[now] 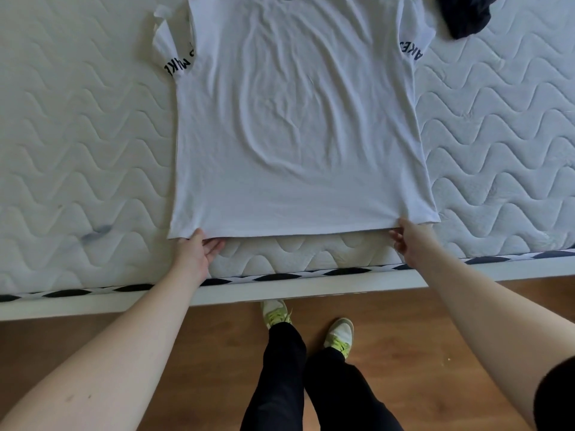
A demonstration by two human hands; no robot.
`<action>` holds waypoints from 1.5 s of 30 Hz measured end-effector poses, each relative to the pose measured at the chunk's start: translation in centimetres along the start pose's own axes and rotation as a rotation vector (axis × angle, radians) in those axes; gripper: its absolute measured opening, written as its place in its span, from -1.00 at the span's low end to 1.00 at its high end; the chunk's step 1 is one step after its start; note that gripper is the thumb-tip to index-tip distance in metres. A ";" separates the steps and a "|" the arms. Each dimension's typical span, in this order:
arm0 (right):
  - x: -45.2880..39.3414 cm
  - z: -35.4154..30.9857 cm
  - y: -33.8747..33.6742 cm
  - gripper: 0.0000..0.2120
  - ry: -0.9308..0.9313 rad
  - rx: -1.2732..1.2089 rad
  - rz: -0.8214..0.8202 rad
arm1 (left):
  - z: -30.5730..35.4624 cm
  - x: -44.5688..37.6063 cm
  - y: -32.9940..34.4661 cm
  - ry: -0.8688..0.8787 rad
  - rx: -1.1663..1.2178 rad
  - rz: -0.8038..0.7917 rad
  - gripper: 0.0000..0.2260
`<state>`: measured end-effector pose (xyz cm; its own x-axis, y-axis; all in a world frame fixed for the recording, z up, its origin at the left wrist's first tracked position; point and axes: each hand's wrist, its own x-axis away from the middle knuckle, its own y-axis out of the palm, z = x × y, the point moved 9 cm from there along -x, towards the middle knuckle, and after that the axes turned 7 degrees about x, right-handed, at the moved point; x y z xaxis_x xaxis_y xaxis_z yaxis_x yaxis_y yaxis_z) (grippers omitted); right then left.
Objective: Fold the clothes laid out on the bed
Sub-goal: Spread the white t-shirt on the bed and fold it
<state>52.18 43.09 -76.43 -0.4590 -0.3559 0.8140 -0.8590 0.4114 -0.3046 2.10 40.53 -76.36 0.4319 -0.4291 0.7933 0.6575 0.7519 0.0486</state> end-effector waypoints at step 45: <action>-2.1 -4.4 -7.8 -0.74 -0.274 0.550 0.347 | 5.3 -2.8 -5.4 0.382 -0.826 0.270 -0.76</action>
<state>60.84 44.27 -73.61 -0.7054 -0.5095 0.4928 -0.6098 0.0817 -0.7884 -5.92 40.30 -75.61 0.7101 -0.5372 0.4551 0.6710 0.3205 -0.6686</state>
